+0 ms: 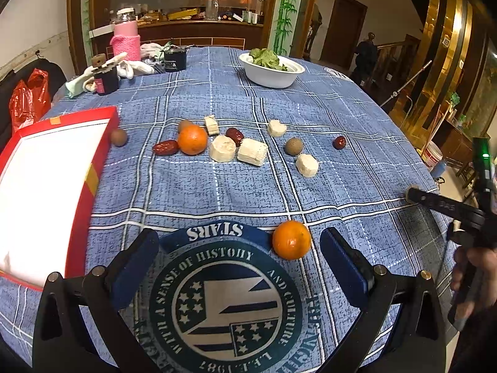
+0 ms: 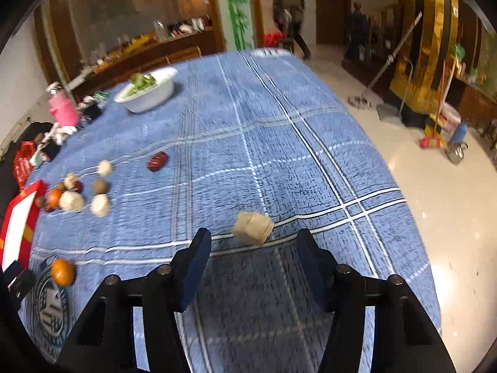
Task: Organize fruits
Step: 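Grasp the white cube with the right tool while the left tool grasps a tan ball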
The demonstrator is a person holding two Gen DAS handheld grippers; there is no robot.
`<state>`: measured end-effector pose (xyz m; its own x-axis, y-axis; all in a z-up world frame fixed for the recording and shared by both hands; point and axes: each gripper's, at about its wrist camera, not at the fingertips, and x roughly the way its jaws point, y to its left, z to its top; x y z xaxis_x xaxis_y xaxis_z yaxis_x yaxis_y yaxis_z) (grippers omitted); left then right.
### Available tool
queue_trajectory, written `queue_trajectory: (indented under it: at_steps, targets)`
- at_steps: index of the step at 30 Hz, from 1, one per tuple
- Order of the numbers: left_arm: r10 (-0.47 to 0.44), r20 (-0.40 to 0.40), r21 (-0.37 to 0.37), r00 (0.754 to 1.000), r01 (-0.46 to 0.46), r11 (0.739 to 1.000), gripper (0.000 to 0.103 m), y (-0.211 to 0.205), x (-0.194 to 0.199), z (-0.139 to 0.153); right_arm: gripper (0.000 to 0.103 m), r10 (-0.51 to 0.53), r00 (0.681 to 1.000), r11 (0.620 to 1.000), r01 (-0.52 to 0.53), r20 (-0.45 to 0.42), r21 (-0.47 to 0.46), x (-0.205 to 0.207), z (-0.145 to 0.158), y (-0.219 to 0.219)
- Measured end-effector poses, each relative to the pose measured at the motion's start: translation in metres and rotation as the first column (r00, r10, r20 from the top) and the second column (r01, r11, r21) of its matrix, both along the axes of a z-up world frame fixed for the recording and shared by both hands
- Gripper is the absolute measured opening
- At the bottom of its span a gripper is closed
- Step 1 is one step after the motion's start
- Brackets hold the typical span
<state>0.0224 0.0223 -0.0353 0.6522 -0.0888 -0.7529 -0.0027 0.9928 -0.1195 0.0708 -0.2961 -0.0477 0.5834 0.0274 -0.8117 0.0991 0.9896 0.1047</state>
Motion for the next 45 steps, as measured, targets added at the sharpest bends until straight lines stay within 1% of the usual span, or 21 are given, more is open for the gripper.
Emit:
queue_trajectory:
  at_steps: [1, 2, 3, 4, 6, 9, 11, 13, 15, 16, 18, 20, 23, 24, 26, 28, 30, 34, 37, 39, 45]
  targets:
    - [-0.003, -0.004, -0.001, 1.000, 0.003, 1.000, 0.103, -0.001, 0.002, 0.000, 0.056, 0.001, 1.000, 1.000, -0.001, -0.023, -0.002, 0.005, -0.005, 0.000]
    - [-0.005, -0.010, -0.003, 1.000, 0.005, 1.000, 0.103, -0.003, 0.005, -0.001, 0.051, 0.006, 0.999, 1.000, -0.007, -0.045, -0.008, 0.010, -0.011, 0.001]
    - [-0.006, -0.017, -0.007, 1.000, 0.006, 1.000, 0.103, -0.005, 0.009, 0.000, 0.041, 0.009, 0.999, 0.999, -0.010, -0.037, -0.033, 0.010, -0.012, 0.003]
    - [-0.010, -0.024, -0.016, 1.000, 0.009, 1.000, 0.103, -0.010, 0.015, 0.001, 0.034, 0.022, 0.999, 0.999, -0.024, -0.033, -0.036, 0.011, -0.012, 0.005]
    - [-0.015, -0.015, -0.015, 1.000, 0.015, 1.000, 0.103, -0.023, 0.026, 0.004, 0.034, 0.032, 0.999, 0.999, -0.032, -0.019, 0.001, 0.011, -0.010, 0.002]
    - [-0.042, -0.028, 0.027, 0.999, 0.043, 0.999, 0.103, -0.053, 0.048, 0.005, 0.034, 0.032, 0.999, 0.999, -0.033, 0.028, 0.039, 0.012, -0.003, -0.001]
    - [-0.039, -0.014, 0.064, 0.999, 0.039, 0.997, 0.103, -0.069, 0.061, 0.006, 0.034, 0.031, 0.998, 0.996, -0.036, 0.057, 0.080, 0.013, 0.001, -0.002]
    - [-0.033, -0.023, 0.087, 0.999, 0.035, 0.996, 0.100, -0.083, 0.078, 0.001, 0.035, 0.033, 0.996, 0.990, -0.045, 0.087, 0.130, 0.017, 0.000, -0.003]
    - [-0.015, -0.060, 0.100, 0.998, 0.021, 0.995, 0.085, -0.090, 0.092, -0.009, 0.035, 0.042, 0.994, 0.985, -0.058, 0.101, 0.163, 0.019, -0.003, -0.003]
    - [-0.007, -0.079, 0.098, 0.997, 0.014, 0.995, 0.083, -0.090, 0.096, -0.013, 0.035, 0.046, 0.994, 0.982, -0.064, 0.100, 0.180, 0.019, -0.004, -0.003]
    - [0.024, -0.120, 0.113, 0.993, -0.010, 0.994, 0.069, -0.090, 0.104, -0.024, 0.035, 0.057, 0.991, 0.974, -0.082, 0.117, 0.213, 0.021, -0.003, -0.004]
    - [0.049, -0.155, 0.107, 0.987, -0.033, 0.994, 0.064, -0.088, 0.111, -0.033, 0.035, 0.061, 0.987, 0.970, -0.093, 0.148, 0.225, 0.019, 0.002, -0.005]
    - [0.070, -0.130, 0.108, 0.989, -0.056, 0.993, 0.051, -0.088, 0.115, -0.034, 0.035, 0.068, 0.986, 0.964, -0.105, 0.151, 0.246, 0.020, 0.000, -0.004]
    - [0.071, -0.126, 0.110, 0.989, -0.058, 0.992, 0.039, -0.089, 0.116, -0.033, 0.035, 0.078, 0.985, 0.962, -0.114, 0.151, 0.249, 0.019, -0.001, -0.002]
    - [0.068, -0.108, 0.120, 0.992, -0.055, 0.991, 0.024, -0.091, 0.117, -0.033, 0.035, 0.099, 0.983, 0.961, -0.136, 0.157, 0.241, 0.019, 0.000, 0.004]
    - [0.060, -0.109, 0.127, 0.992, -0.046, 0.991, 0.024, -0.091, 0.114, -0.032, 0.035, 0.112, 0.980, 0.961, -0.149, 0.163, 0.234, 0.017, 0.001, 0.007]
    - [0.055, -0.114, 0.096, 0.992, -0.044, 0.994, 0.024, -0.084, 0.111, -0.028, 0.035, 0.109, 0.980, 0.965, -0.144, 0.164, 0.221, 0.016, 0.001, 0.007]
    - [0.057, -0.059, 0.051, 0.997, -0.054, 0.997, 0.024, -0.063, 0.079, -0.005, 0.035, 0.105, 0.980, 0.970, -0.139, 0.171, 0.200, 0.015, 0.001, 0.006]
    - [0.062, -0.054, -0.009, 0.997, -0.062, 0.998, 0.024, -0.041, 0.055, 0.006, 0.035, 0.111, 0.979, 0.974, -0.142, 0.169, 0.179, 0.014, 0.000, 0.009]
    - [0.069, -0.033, -0.012, 0.997, -0.069, 0.998, 0.024, -0.030, 0.040, 0.011, 0.035, 0.114, 0.979, 0.975, -0.143, 0.169, 0.171, 0.012, 0.002, 0.011]
    - [0.155, -0.002, -0.062, 0.988, -0.155, 0.986, 0.025, 0.028, 0.000, 0.019, 0.035, 0.171, 0.966, 0.973, -0.197, 0.195, 0.122, -0.015, 0.023, 0.040]
